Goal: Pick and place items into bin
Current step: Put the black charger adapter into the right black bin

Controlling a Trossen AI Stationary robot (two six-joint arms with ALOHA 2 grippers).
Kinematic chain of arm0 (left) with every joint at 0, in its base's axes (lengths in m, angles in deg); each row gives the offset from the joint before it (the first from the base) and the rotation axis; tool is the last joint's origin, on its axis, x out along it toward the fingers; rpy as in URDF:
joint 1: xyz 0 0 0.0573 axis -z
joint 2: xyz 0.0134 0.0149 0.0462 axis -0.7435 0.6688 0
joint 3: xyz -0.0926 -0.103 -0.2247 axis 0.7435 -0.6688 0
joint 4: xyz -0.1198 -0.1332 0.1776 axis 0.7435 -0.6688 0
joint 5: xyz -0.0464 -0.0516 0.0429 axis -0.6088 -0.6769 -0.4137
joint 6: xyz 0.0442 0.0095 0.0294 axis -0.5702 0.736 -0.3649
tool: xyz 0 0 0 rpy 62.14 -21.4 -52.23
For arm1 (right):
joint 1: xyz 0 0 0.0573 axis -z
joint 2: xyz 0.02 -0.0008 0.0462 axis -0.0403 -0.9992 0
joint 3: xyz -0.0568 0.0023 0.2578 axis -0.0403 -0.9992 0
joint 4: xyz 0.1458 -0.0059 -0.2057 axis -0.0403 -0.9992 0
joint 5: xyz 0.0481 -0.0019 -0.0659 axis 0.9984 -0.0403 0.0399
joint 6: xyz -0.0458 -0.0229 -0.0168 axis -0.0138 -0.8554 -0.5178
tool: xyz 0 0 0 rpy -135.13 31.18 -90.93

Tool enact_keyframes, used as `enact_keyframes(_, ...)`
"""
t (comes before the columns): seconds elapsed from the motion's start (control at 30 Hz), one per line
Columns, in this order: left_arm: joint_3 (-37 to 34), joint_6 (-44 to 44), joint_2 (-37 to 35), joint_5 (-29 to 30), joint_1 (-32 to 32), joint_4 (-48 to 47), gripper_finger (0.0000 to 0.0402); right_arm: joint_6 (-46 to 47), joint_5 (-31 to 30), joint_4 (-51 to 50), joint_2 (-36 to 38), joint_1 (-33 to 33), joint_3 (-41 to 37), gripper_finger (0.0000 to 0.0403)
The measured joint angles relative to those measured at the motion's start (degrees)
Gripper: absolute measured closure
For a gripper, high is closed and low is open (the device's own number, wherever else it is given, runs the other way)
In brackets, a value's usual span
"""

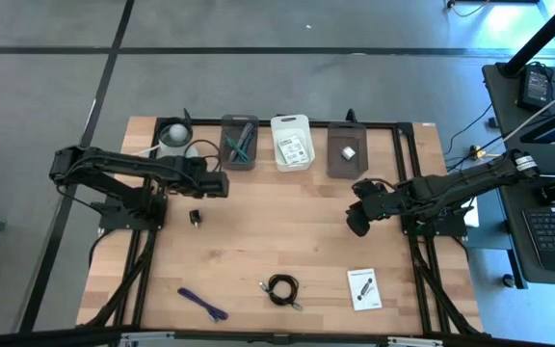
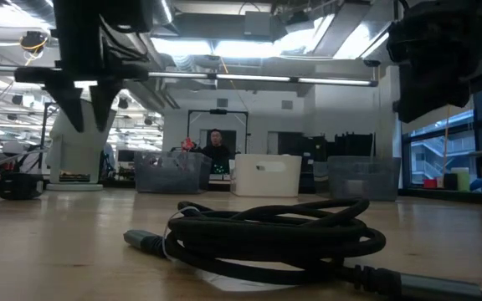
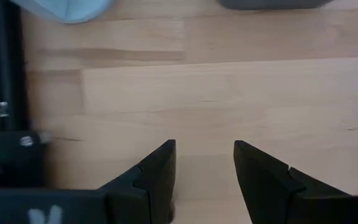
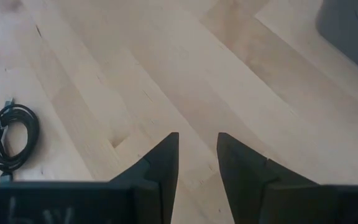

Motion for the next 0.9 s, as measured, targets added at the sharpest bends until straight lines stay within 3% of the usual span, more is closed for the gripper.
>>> enact_keyframes(0.67, 0.00, 2.49, 0.00, -1.25, -0.04, -0.40, 0.0237, 1.58, 0.00, 0.45, -0.02, 0.00, 0.00, 0.0289)
enact_keyframes(0.9, 0.00, 0.71, 0.00, -5.85, -0.03, -0.86, 0.0179, 1.69, 0.02, 1.13, -0.02, 0.00, 0.00, 0.0289)
